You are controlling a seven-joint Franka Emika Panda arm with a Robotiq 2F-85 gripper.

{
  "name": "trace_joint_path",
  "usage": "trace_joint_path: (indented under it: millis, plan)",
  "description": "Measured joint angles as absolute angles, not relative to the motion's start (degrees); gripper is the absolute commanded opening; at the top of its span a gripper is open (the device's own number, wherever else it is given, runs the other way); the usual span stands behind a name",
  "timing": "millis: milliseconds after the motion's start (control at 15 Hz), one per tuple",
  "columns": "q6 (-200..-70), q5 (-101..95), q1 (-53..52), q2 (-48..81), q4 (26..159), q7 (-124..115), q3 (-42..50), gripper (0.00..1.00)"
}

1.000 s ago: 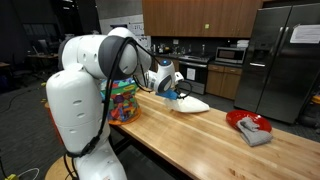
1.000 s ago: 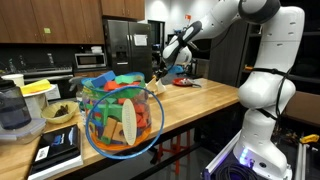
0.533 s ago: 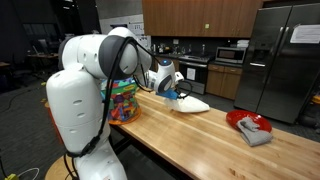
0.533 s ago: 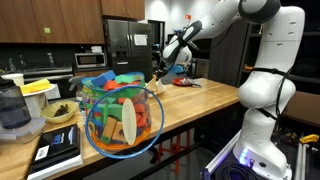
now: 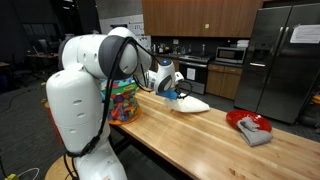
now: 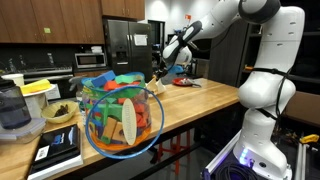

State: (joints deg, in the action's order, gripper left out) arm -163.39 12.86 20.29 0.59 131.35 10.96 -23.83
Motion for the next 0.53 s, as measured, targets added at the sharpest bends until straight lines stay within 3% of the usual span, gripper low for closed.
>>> trace_joint_path:
  millis: [267, 533]
  plan:
    - [-163.39, 12.86, 20.28, 0.62, 131.37, 10.94, -23.83, 0.01]
    - [-163.67, 11.45, 10.13, 0.66, 130.55, 10.14, -15.11, 0.01]
